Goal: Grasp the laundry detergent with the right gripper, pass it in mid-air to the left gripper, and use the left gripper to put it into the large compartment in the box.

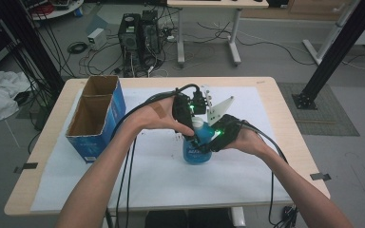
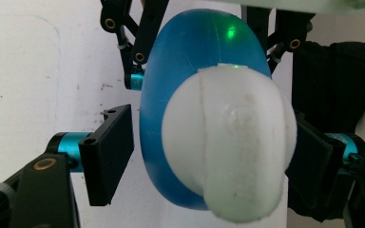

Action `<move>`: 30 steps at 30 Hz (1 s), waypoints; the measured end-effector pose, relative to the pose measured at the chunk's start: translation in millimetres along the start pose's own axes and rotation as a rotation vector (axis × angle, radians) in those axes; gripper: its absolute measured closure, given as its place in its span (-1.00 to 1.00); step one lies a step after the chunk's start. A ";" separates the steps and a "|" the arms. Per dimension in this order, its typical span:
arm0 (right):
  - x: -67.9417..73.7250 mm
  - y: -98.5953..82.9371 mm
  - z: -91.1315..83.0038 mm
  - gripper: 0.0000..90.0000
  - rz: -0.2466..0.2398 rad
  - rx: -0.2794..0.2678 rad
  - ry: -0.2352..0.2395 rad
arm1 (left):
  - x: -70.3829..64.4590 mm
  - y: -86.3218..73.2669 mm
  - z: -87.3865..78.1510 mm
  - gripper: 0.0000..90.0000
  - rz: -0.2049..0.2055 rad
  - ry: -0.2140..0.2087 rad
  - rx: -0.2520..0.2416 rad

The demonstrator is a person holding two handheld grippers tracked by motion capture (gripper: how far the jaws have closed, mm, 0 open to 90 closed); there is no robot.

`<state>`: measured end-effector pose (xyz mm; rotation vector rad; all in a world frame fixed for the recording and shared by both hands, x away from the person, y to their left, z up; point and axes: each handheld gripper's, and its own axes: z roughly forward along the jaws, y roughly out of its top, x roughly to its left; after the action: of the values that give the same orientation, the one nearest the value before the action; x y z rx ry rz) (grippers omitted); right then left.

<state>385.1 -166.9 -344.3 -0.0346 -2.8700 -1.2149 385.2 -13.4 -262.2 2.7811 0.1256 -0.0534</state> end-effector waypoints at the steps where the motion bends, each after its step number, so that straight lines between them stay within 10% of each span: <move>1: 0.0 0.1 0.2 0.03 0.003 -0.004 0.001 | 0.0 -0.4 0.8 -0.45 -0.001 -0.003 0.002; 30: 0.3 0.2 5.0 0.03 0.007 0.008 -0.004 | -1.5 0.7 7.2 -0.32 0.014 -0.011 0.003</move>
<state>384.8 -163.3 -347.6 -0.0461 -2.8752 -1.2036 383.6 -16.7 -268.7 2.7837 0.1028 -0.0647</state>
